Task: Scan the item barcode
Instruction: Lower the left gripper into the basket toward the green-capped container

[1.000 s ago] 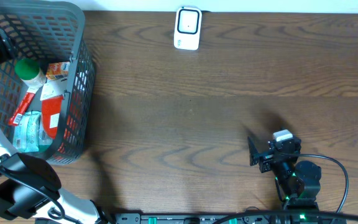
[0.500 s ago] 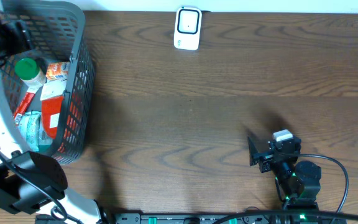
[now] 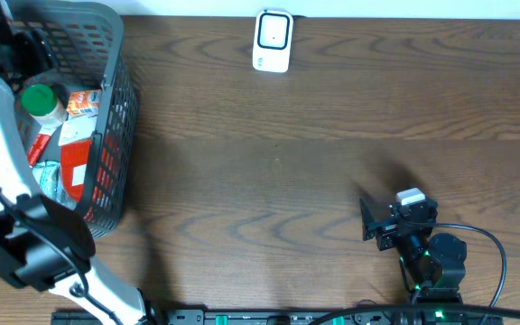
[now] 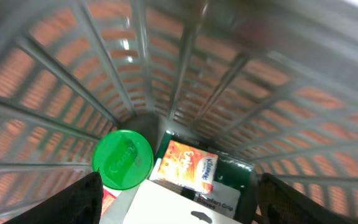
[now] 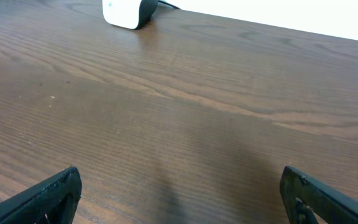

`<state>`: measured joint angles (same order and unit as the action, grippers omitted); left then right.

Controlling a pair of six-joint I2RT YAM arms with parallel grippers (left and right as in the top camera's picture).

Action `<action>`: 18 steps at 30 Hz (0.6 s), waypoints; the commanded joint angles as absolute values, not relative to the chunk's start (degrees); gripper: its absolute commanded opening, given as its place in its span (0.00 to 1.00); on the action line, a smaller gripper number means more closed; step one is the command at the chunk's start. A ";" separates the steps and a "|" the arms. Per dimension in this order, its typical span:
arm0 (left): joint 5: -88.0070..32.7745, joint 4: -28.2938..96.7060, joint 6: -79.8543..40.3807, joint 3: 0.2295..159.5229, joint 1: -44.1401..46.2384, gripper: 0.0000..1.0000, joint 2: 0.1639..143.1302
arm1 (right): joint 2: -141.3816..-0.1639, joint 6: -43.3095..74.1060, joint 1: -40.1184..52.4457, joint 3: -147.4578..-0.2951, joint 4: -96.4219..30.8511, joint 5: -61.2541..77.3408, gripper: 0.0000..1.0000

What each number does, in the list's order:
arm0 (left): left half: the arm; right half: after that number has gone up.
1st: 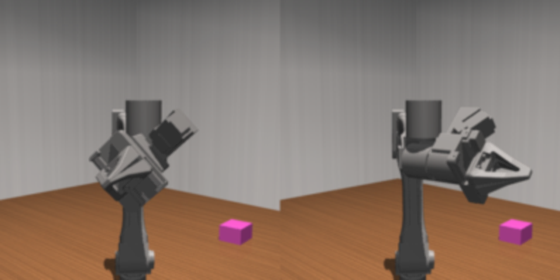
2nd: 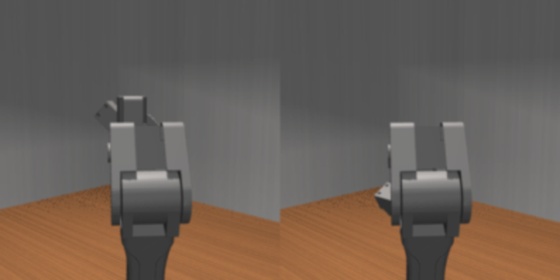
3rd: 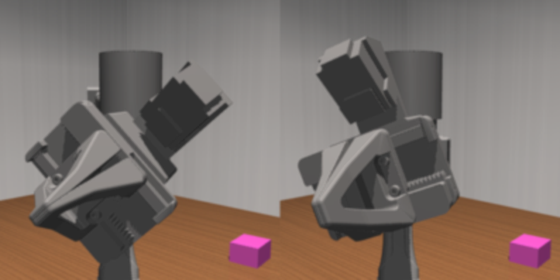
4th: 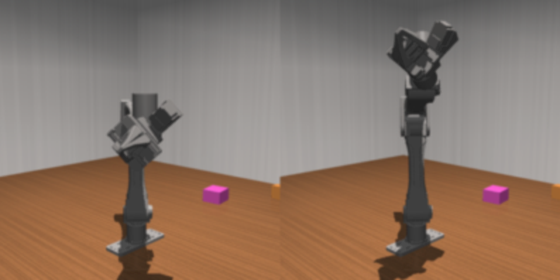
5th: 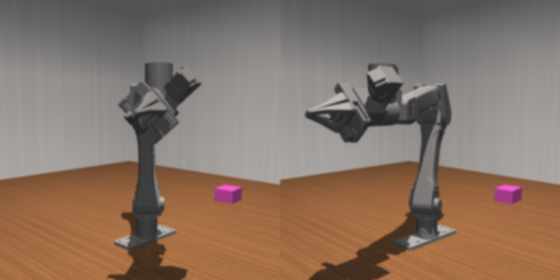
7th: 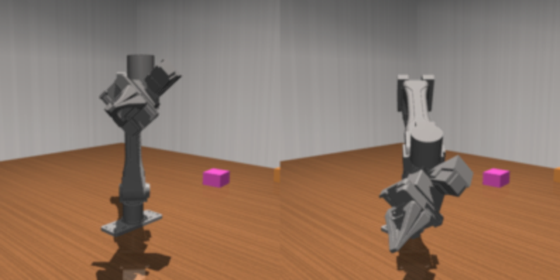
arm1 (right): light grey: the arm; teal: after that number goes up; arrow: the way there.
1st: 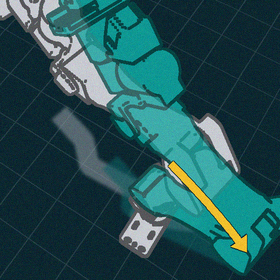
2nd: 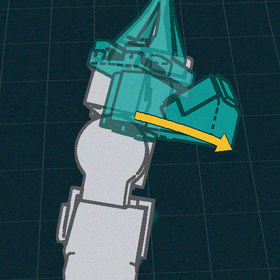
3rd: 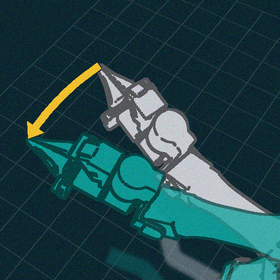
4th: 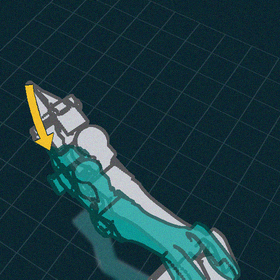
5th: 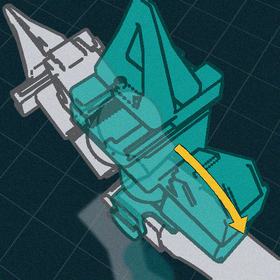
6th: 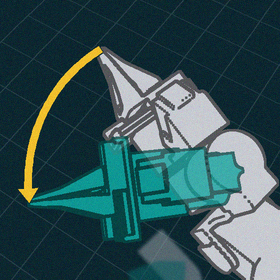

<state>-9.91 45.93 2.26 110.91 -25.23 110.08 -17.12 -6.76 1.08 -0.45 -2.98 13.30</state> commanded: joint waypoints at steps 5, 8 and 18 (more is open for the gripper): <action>-7.42 43.48 -1.19 111.55 -25.26 0.80 116.38 | -16.88 -7.35 1.50 -0.34 -3.25 13.58 0.99; -5.58 42.57 -1.67 111.53 -25.26 0.80 117.62 | -16.88 -7.33 1.50 -0.34 -3.25 13.58 0.99; 2.26 43.40 -8.14 111.53 -25.36 0.80 119.59 | -16.88 -5.17 1.50 -0.36 -3.25 13.58 0.99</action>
<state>-1.98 43.03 -4.23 110.91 -25.23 118.54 -17.12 -6.46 1.08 -0.45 -2.98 13.30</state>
